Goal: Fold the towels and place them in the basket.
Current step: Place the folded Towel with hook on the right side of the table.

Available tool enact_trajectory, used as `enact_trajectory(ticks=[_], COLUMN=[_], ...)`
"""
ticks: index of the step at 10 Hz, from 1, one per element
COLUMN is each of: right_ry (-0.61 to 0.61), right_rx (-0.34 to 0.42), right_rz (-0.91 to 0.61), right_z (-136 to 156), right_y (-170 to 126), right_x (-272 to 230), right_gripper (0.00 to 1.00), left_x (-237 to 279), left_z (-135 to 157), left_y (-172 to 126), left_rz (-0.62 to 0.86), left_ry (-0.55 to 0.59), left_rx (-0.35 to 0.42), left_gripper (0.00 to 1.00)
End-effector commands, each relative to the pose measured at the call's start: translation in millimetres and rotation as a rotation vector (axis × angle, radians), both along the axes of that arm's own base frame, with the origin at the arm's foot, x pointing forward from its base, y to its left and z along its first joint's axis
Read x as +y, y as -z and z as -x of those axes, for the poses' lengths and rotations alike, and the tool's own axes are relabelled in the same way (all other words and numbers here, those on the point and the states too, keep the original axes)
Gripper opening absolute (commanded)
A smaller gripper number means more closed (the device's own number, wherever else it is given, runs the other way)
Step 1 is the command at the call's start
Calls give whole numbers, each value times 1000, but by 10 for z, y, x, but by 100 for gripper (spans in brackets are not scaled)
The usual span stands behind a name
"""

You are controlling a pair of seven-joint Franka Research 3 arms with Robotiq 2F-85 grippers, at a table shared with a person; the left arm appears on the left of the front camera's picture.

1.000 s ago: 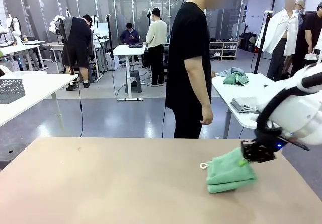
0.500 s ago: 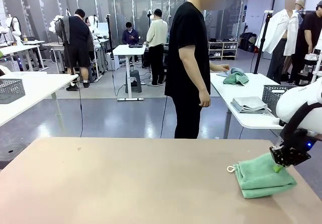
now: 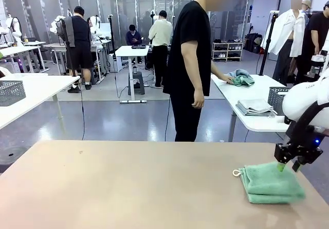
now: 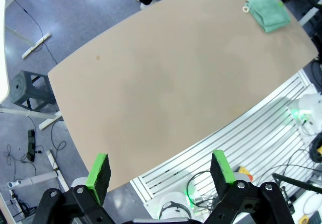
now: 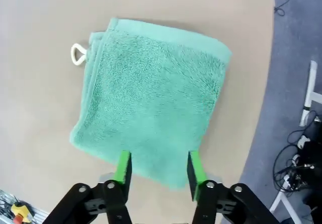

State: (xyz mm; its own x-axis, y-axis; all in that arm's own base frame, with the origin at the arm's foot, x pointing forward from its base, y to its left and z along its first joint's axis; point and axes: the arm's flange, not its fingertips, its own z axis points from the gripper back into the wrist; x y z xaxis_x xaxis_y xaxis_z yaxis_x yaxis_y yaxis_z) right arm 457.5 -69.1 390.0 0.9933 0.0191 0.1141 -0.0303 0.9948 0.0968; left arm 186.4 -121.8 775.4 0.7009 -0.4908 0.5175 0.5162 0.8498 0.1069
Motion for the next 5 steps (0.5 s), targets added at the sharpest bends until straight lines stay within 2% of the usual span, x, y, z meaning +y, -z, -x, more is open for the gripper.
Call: enact_trajectory(ticks=[1, 2, 4, 5], right_ry=[17, -2, -26, 5], right_rx=[3, -10, -6, 4], right_rz=[65, 66, 70, 76], right_z=[45, 42, -17, -95], right_y=[-188, -244, -271, -211], right_x=[84, 151, 281, 345], right_gripper=[100, 85, 100, 100], left_x=[8, 8, 8, 8], left_z=[12, 12, 12, 12], left_y=[24, 24, 24, 24], left_rz=[0, 0, 0, 0], left_ry=[4, 4, 4, 4], left_rx=[2, 2, 2, 2], left_gripper=[100, 100, 100, 100])
